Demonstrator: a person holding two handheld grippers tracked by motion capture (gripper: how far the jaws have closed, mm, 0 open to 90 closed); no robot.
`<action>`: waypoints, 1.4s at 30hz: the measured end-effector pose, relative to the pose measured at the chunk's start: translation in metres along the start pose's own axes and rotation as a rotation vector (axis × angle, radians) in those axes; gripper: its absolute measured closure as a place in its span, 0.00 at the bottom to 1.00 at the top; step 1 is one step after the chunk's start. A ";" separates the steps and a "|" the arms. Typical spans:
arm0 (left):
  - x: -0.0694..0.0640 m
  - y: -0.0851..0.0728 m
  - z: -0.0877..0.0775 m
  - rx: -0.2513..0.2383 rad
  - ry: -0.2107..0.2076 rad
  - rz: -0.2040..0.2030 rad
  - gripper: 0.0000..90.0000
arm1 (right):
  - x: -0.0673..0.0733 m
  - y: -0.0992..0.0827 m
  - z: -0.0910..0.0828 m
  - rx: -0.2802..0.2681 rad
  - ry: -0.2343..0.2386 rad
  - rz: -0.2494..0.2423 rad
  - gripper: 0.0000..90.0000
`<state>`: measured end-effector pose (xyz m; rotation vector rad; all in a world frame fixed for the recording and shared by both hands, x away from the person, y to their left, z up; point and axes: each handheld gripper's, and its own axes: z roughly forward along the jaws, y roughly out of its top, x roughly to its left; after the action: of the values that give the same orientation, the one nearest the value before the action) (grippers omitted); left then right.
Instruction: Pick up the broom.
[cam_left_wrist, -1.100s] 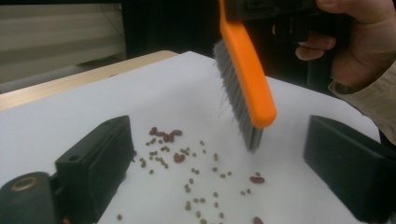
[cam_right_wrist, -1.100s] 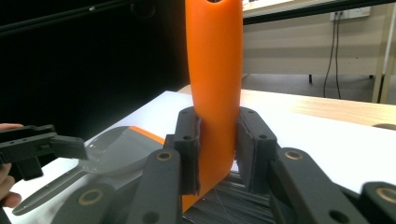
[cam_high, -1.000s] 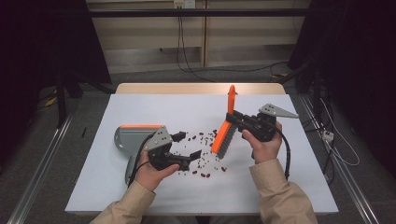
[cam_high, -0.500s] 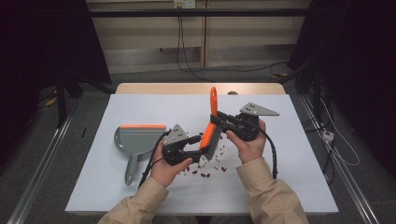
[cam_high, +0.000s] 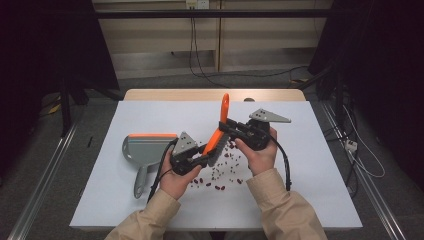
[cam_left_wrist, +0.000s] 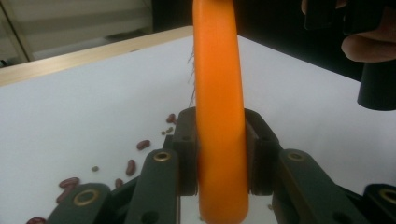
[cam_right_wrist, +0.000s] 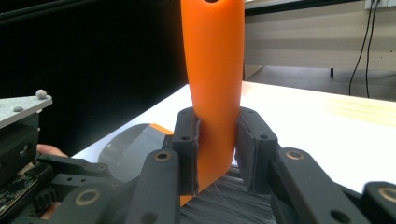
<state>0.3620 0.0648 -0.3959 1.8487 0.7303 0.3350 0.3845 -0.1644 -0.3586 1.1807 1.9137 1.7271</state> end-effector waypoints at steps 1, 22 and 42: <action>0.000 0.000 0.000 -0.004 0.010 0.001 0.78 | 0.000 0.000 0.001 -0.003 -0.002 0.005 0.78; 0.007 -0.001 -0.001 -0.029 0.134 -0.002 0.79 | 0.017 -0.013 0.023 0.044 -0.118 0.070 0.27; -0.017 0.004 0.002 -0.088 0.147 0.062 0.72 | 0.021 -0.018 0.040 0.056 -0.159 0.251 0.42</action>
<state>0.3509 0.0515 -0.3914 1.7793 0.7471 0.5390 0.3927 -0.1209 -0.3781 1.5873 1.7939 1.6484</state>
